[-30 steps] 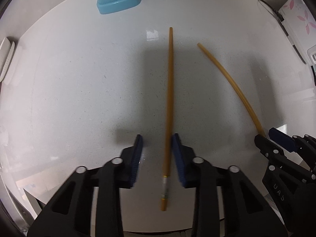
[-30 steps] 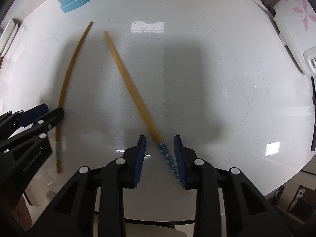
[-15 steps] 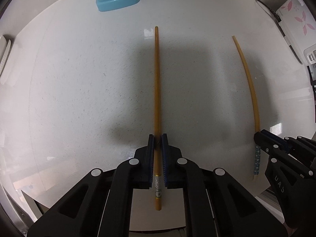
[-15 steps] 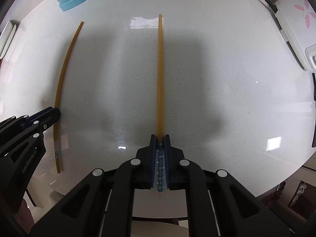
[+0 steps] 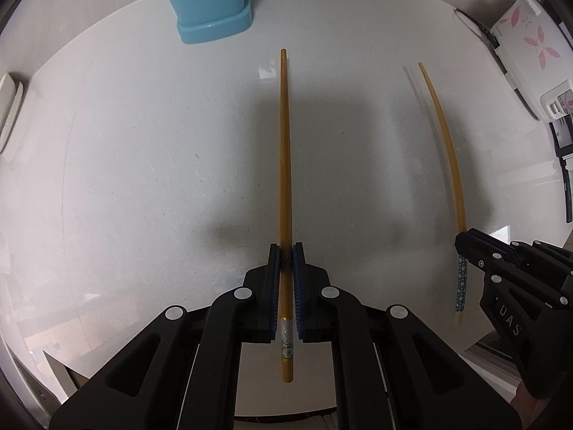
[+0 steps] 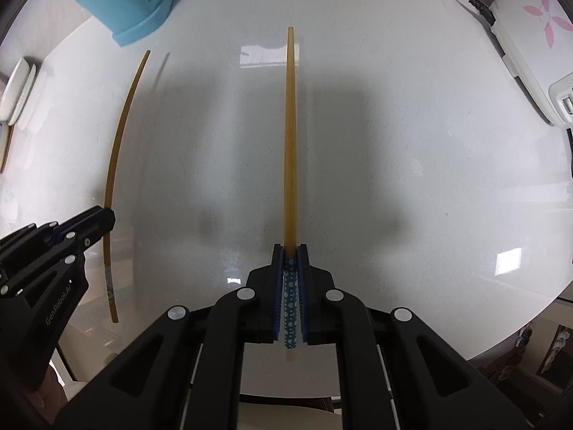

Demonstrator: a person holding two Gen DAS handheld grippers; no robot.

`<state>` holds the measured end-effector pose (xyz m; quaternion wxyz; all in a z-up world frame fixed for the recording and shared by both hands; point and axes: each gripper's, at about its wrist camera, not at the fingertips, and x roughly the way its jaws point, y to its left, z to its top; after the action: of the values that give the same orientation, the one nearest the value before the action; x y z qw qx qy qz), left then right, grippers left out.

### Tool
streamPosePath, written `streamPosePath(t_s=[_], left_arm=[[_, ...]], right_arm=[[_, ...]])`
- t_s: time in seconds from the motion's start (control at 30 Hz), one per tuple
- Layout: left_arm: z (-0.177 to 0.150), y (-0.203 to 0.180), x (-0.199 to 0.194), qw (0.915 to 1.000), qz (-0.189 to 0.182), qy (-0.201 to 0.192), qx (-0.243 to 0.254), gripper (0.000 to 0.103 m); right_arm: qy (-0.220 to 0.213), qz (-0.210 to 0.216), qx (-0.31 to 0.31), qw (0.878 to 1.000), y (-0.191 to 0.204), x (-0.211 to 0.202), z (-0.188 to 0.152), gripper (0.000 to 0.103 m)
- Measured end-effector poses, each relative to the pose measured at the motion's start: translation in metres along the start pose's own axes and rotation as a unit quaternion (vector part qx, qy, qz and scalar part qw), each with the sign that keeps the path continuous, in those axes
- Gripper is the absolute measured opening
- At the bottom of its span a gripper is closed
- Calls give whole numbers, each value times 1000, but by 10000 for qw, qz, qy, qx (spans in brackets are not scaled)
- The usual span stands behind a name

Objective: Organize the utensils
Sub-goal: 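Lift both held chopsticks and carry them to the blue holder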

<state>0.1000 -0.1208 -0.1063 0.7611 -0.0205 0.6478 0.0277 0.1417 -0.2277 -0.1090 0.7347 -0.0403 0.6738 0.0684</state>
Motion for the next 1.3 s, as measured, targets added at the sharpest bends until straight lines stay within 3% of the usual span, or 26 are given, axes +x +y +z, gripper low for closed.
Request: streamPosePath(t_s=[0.33,0.6,0.97,1.3], left_arm=[[0,-3,-29,9991,-30,-399,124,6],[10,-4,-84,9955,-190,-902,199,6],[20,-10,-147,9843,-239,-1733,247,6],[24,-1,-215,9672,-387,-2504,190,6]], right_arm=[[-490,193,138,9985,-13,-29,9,7],[-858,321,234,9955,-24,-45,10,7],[-1614,512,221,9853,-19,-96,29,7],[-2265,628,60,9720,-10,-142,43,7]])
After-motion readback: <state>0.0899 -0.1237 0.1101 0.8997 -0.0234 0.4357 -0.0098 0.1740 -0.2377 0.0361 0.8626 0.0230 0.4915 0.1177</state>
